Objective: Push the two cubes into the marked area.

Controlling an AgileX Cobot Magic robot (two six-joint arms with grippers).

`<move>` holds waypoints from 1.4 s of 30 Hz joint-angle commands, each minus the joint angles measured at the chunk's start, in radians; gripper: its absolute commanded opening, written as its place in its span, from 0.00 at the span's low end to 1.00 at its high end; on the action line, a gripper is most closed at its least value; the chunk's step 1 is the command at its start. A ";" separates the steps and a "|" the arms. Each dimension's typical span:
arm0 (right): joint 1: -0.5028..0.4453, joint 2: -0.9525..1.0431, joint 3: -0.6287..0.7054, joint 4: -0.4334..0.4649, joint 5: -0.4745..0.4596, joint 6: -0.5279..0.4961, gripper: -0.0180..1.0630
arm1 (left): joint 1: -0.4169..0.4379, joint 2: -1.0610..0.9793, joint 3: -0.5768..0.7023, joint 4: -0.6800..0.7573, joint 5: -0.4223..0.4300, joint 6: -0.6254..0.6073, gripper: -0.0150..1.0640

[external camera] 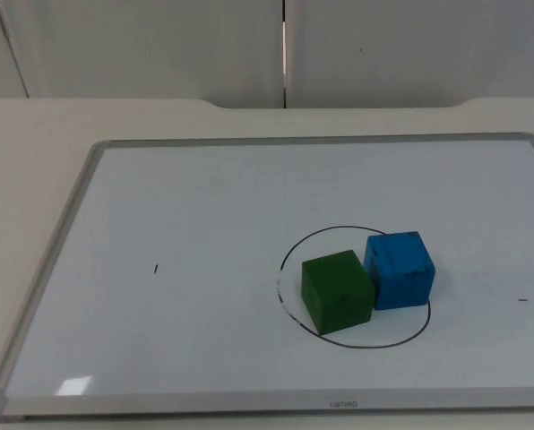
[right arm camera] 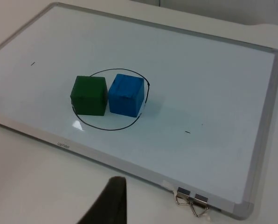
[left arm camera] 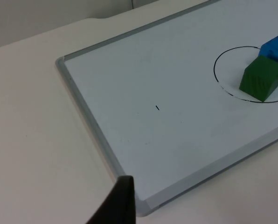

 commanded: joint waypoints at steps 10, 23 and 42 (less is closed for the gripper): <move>-0.004 -0.003 0.002 -0.006 -0.005 0.007 0.99 | 0.003 -0.004 0.004 -0.012 -0.011 -0.006 0.99; -0.105 -0.003 0.002 -0.006 -0.005 0.007 0.99 | 0.003 -0.004 0.004 -0.012 -0.011 -0.006 0.99; -0.340 -0.003 0.002 -0.003 -0.005 0.007 0.99 | 0.003 -0.004 0.004 -0.012 -0.011 -0.006 0.99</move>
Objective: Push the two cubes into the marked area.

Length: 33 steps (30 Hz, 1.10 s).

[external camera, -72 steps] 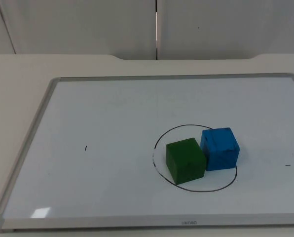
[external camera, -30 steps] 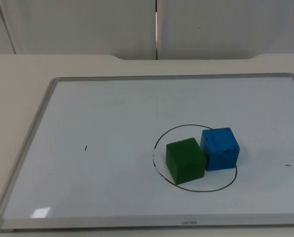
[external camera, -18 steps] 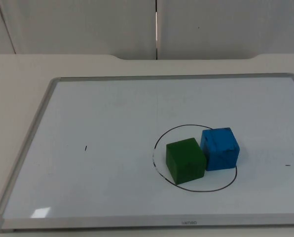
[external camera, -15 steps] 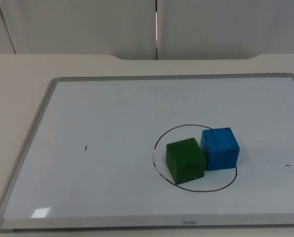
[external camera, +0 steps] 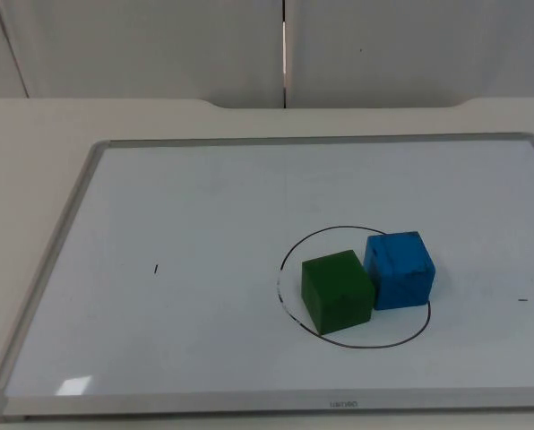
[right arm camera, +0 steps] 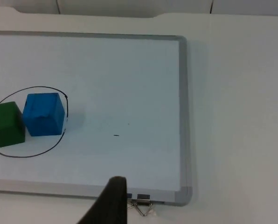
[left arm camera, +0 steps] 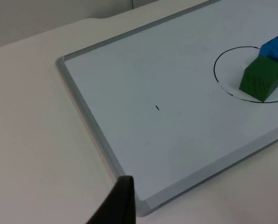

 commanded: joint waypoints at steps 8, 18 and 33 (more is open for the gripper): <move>-0.005 -0.003 0.002 -0.005 -0.005 0.000 0.99 | 0.003 -0.004 0.004 -0.012 -0.011 -0.006 0.99; -0.005 -0.003 0.002 -0.005 -0.005 0.006 0.99 | 0.003 -0.004 0.004 -0.012 -0.011 -0.006 0.99; -0.005 -0.003 0.002 -0.005 -0.005 0.006 0.99 | 0.129 -0.004 0.004 -0.006 -0.011 -0.006 0.99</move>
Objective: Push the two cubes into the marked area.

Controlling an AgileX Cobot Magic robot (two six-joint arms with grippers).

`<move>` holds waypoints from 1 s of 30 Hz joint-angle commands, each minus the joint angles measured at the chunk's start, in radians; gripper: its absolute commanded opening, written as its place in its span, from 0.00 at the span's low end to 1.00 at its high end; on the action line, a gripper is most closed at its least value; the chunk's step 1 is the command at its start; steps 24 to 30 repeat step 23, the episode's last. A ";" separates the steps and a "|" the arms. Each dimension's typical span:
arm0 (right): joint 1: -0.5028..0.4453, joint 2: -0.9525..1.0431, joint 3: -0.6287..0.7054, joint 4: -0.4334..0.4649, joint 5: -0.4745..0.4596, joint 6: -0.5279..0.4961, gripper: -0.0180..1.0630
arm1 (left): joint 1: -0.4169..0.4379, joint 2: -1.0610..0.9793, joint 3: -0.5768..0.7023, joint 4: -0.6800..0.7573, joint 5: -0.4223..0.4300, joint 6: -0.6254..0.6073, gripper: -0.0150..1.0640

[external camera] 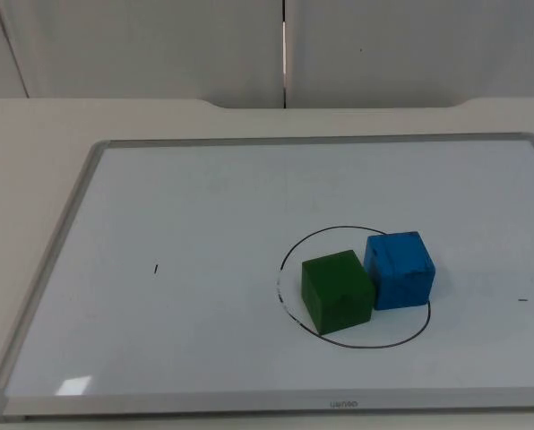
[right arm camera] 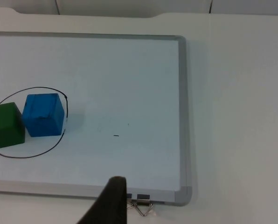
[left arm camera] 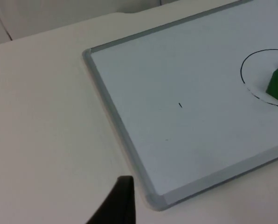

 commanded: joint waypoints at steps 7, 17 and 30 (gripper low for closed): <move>-0.005 -0.003 0.002 -0.005 -0.005 0.006 0.99 | 0.096 -0.004 0.004 -0.004 -0.011 -0.006 0.99; -0.005 -0.003 0.002 -0.005 -0.005 0.006 0.99 | 0.203 -0.004 0.004 -0.004 -0.011 -0.006 0.99; -0.005 -0.003 0.002 -0.005 -0.005 0.006 0.99 | 0.250 -0.004 0.004 -0.004 -0.011 -0.006 0.99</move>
